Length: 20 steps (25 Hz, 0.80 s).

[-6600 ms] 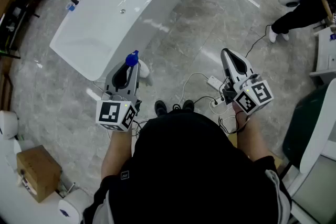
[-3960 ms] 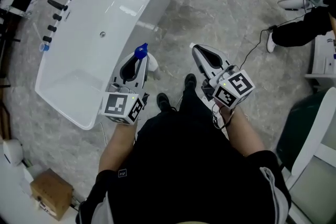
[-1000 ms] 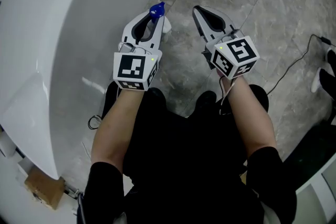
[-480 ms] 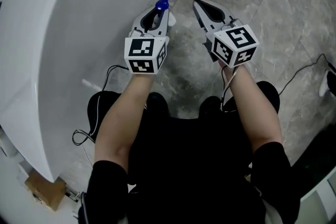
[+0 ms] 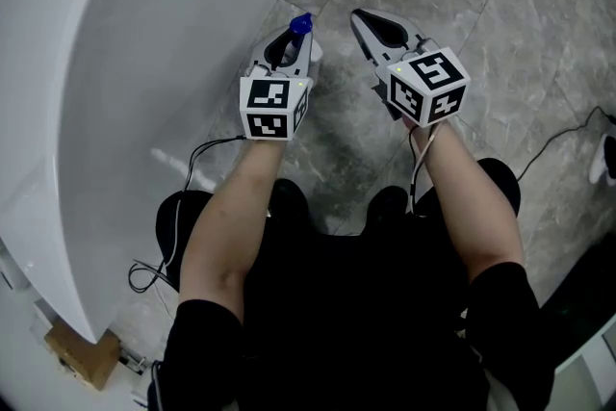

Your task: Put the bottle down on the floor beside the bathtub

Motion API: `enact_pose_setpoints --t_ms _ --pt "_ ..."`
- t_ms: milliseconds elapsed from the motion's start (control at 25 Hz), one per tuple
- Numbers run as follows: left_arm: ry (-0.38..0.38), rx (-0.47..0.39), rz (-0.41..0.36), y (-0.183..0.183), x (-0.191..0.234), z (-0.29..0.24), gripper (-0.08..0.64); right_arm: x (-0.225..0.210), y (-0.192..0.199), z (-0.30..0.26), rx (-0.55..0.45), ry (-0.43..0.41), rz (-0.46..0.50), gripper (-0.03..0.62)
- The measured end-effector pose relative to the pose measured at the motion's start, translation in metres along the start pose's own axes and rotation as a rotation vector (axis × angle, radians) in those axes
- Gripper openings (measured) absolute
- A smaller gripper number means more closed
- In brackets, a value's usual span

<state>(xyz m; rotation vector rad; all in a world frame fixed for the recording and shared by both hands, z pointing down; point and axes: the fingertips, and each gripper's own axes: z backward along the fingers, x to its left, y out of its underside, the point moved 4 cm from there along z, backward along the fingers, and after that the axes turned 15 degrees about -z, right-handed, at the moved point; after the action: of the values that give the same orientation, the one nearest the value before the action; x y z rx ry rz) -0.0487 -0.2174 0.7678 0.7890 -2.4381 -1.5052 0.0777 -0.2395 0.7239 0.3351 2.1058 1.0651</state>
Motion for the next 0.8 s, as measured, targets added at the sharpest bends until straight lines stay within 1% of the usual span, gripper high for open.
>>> enact_pose_setpoints --t_ms 200,360,520,680,800 --pt "0.009 -0.014 0.014 -0.001 0.002 -0.02 0.081 -0.001 0.011 0.002 0.026 -0.018 -0.013 0.029" --pt "0.003 -0.034 -0.014 -0.006 0.013 -0.047 0.081 -0.005 0.012 0.003 0.024 -0.015 -0.03 0.029" --pt "0.02 -0.051 -0.034 -0.004 0.02 -0.07 0.081 -0.007 0.014 0.0 0.022 -0.015 -0.052 0.029" --pt "0.04 -0.047 -0.07 0.013 0.023 -0.094 0.081 -0.001 0.013 -0.008 0.021 -0.034 -0.063 0.029" --pt "0.037 -0.036 -0.061 0.034 0.03 -0.111 0.081 0.003 0.016 -0.014 0.029 -0.041 -0.016 0.029"
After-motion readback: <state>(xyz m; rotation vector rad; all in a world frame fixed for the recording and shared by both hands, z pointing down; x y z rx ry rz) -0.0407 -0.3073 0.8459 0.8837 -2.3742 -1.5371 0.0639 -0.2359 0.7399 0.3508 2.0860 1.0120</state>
